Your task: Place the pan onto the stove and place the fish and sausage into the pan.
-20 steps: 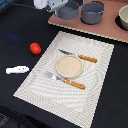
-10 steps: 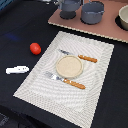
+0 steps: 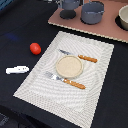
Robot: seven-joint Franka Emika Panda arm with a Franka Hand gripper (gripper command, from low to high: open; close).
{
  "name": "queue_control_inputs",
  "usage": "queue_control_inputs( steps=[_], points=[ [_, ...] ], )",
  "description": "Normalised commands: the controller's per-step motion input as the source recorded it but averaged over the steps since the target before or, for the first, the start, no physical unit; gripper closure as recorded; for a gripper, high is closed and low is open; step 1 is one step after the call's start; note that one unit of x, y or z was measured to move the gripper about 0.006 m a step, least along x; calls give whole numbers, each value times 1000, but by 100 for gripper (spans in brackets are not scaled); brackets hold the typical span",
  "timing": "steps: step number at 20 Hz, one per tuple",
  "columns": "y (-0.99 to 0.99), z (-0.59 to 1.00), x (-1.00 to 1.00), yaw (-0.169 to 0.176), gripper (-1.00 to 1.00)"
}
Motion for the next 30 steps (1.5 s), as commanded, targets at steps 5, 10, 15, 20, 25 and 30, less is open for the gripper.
queue_control_inputs(
  steps=[5, 10, 15, 20, 25, 30],
  points=[
    [377, -180, -11, 0, 100],
    [183, -200, 61, 0, 100],
    [62, -206, 27, -1, 100],
    [53, -167, 29, -9, 100],
    [38, -163, 2, -13, 100],
    [30, -163, -3, -19, 100]
  ],
)
